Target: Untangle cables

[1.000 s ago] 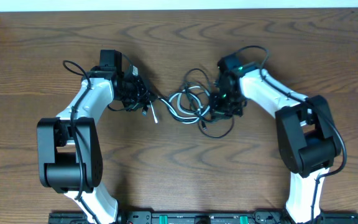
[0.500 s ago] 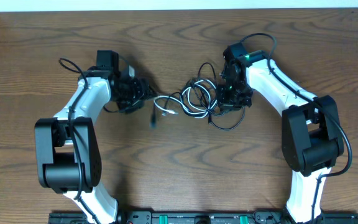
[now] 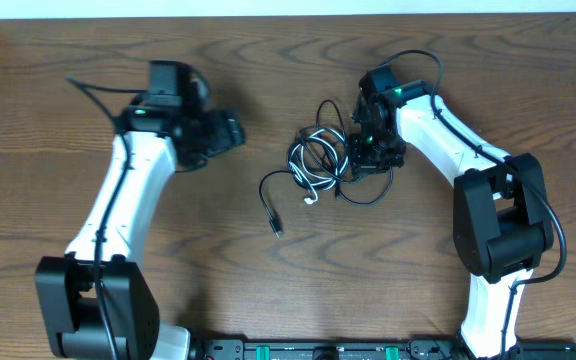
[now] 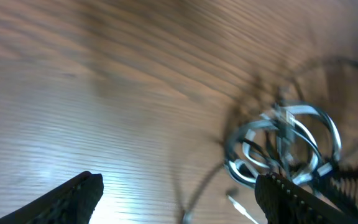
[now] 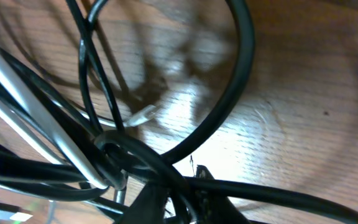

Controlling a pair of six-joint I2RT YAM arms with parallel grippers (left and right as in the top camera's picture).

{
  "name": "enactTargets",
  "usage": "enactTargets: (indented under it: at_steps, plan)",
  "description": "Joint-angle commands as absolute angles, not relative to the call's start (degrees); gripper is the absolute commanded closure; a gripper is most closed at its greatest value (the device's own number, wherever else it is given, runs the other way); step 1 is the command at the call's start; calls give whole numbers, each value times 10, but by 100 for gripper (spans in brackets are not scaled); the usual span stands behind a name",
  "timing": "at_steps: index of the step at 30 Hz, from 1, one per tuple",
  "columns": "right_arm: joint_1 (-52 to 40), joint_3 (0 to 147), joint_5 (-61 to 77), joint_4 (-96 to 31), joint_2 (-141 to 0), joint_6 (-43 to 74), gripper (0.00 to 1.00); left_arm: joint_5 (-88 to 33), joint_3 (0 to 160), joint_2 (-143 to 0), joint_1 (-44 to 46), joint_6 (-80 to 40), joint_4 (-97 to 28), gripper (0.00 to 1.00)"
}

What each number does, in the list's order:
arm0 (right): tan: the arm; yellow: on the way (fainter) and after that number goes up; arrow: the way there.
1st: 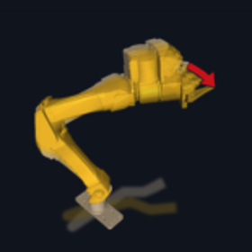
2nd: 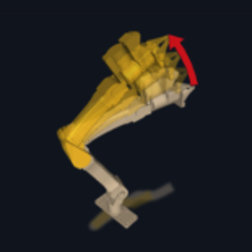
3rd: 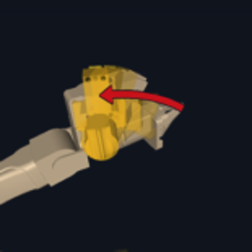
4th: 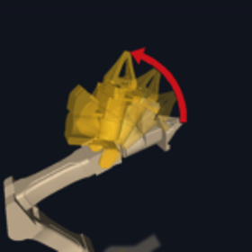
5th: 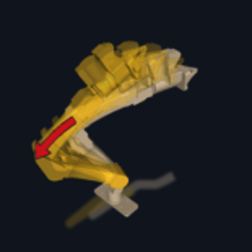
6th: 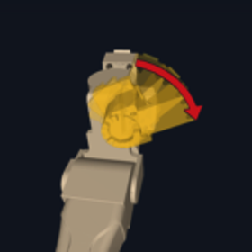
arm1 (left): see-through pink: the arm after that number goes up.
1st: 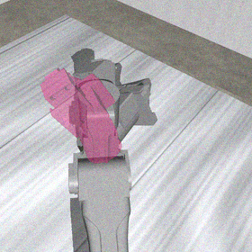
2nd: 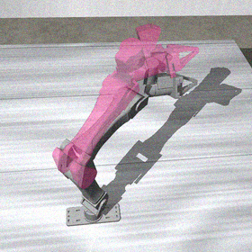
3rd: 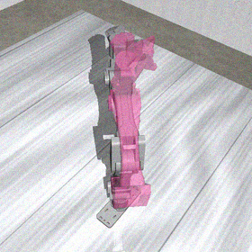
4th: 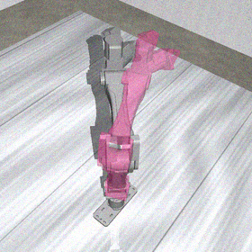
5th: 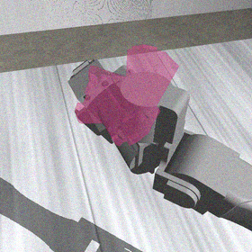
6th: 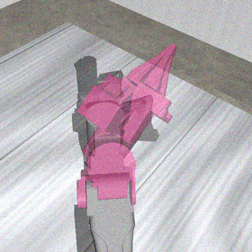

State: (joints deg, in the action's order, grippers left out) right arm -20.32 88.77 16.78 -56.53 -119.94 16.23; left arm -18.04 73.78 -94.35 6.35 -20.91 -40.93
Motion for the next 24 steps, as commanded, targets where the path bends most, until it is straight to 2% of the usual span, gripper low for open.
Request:
enactTargets:
  at_steps: [1,5,9,11,17,24]
  plan:
    - [-203,894,186,-560,-1204,153,76,-173,744,-949,124,-202,-402,17]
    - [-201,894,185,-561,-1204,154,64,-173,744,-969,179,-210,-373,18]
    - [-187,894,191,-552,-1204,154,58,-174,744,-997,212,-245,-339,34]
    - [-173,894,235,-550,-1204,152,52,-173,744,-1007,225,-243,-320,35]
    - [-126,894,459,-551,-1204,67,50,-173,744,-1028,246,-242,-271,37]
    - [-109,893,425,-573,-1204,68,55,-173,743,-1070,255,-245,-206,41]
